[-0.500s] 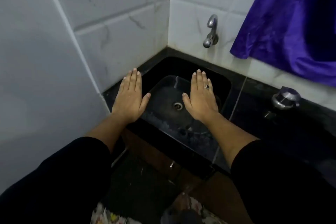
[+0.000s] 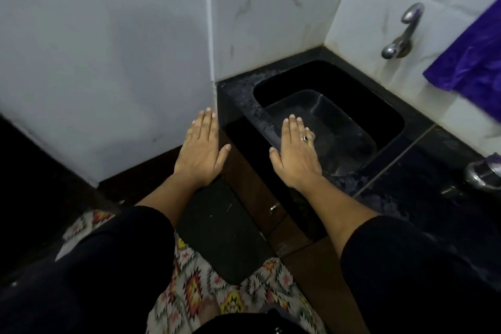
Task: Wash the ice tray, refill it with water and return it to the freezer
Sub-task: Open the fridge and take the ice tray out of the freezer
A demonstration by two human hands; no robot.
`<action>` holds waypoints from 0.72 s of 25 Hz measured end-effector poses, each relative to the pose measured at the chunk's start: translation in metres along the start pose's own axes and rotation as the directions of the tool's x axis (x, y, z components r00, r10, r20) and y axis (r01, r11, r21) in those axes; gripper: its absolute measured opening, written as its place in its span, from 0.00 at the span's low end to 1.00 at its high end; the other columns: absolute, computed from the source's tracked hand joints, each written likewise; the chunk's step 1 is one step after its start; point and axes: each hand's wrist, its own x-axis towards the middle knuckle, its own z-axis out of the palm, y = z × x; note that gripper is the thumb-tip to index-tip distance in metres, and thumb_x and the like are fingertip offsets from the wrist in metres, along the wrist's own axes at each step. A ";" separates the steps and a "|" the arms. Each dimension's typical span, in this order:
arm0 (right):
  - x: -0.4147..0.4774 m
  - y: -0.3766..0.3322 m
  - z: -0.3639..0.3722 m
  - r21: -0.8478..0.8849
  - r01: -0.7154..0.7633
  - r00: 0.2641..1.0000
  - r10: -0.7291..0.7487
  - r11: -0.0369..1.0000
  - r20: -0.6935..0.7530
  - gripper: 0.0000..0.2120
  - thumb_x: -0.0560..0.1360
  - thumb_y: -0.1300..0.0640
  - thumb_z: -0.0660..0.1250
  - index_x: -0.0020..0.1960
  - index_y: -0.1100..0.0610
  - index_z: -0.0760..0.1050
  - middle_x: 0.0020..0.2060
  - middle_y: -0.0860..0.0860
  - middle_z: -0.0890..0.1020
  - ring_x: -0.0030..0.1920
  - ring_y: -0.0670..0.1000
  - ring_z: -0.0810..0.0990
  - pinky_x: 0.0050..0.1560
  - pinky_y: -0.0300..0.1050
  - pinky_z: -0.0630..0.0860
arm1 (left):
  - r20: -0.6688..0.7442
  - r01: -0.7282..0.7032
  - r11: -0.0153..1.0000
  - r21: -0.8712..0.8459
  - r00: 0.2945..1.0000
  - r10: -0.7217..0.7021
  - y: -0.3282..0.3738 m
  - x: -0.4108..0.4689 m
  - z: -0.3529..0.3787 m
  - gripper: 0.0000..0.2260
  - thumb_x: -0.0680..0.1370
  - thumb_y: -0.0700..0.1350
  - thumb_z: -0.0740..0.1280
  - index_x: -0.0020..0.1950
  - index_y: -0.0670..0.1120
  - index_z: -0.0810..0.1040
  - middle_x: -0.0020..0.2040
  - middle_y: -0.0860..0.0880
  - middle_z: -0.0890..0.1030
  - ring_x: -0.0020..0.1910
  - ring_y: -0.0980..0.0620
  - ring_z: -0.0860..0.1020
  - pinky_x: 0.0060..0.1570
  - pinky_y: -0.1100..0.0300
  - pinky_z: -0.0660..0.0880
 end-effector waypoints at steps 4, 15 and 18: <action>-0.016 -0.012 0.020 0.027 0.148 0.987 -0.149 0.989 0.066 0.38 0.83 0.44 0.55 0.83 0.65 0.48 0.83 0.62 0.51 0.84 0.60 0.47 0.83 0.59 0.49 | -0.002 0.176 0.984 0.041 0.984 -0.176 0.006 -0.054 0.010 0.34 0.88 0.58 0.51 0.85 0.36 0.46 0.86 0.36 0.48 0.86 0.40 0.47 0.84 0.46 0.47; -0.089 -0.063 0.060 0.128 0.551 0.795 -0.565 0.825 0.221 0.37 0.84 0.44 0.54 0.84 0.64 0.48 0.83 0.61 0.51 0.84 0.59 0.47 0.83 0.57 0.47 | 0.052 0.640 0.766 0.052 0.765 -0.642 0.066 -0.243 0.042 0.36 0.86 0.61 0.45 0.85 0.38 0.46 0.86 0.38 0.46 0.86 0.43 0.44 0.84 0.46 0.46; -0.113 -0.100 0.061 0.152 0.658 0.711 -0.675 0.738 0.200 0.36 0.84 0.44 0.54 0.84 0.64 0.49 0.83 0.61 0.52 0.84 0.59 0.48 0.83 0.57 0.48 | 0.029 0.745 0.665 0.057 0.664 -0.747 0.071 -0.307 0.035 0.37 0.85 0.62 0.42 0.85 0.37 0.46 0.86 0.38 0.47 0.86 0.41 0.44 0.84 0.45 0.46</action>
